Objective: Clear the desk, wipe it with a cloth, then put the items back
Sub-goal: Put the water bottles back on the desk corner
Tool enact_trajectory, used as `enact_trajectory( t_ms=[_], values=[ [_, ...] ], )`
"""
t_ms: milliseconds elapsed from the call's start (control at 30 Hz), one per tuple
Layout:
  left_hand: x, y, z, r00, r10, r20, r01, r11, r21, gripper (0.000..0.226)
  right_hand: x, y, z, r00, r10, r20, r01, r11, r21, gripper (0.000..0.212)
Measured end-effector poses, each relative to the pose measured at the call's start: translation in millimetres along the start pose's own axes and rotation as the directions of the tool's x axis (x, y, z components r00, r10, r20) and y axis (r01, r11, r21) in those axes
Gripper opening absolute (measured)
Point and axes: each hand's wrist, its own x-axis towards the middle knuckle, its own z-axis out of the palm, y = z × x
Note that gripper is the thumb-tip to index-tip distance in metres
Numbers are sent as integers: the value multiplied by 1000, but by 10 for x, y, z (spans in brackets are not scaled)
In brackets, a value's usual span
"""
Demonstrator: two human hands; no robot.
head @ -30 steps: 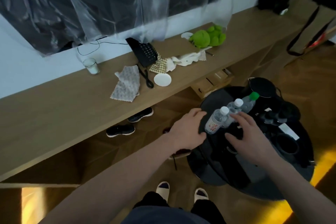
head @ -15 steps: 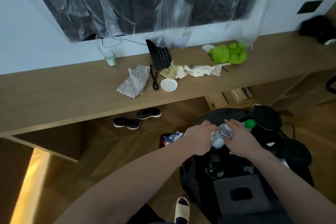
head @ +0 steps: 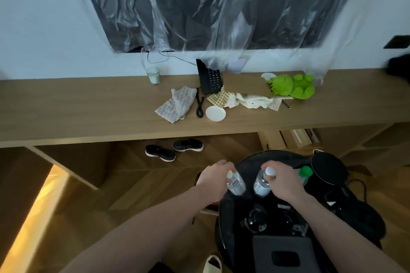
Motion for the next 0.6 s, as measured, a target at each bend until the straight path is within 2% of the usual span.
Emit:
enact_trajectory(
  t_ms=[167,367,467,600],
  values=[
    [-99,-158,-413,995,37,-98,-34,999,34,29,-24,-197,-227,995,-93,-48,95,994,52,24],
    [-420,-596,-1381,974,12,-225,-3,999,41,24,-84,-1082,-482,951,-304,-55,305,952,17,25],
    [-652,-848,-2022,933,31,-357,-10,998,62,23,-73,-1652,-620,925,-372,-78,375,927,21,25],
    [-1040,-1134,-2884,837,71,-543,-45,997,60,23,-53,-2563,-708,868,-484,-109,489,872,23,25]
  ],
)
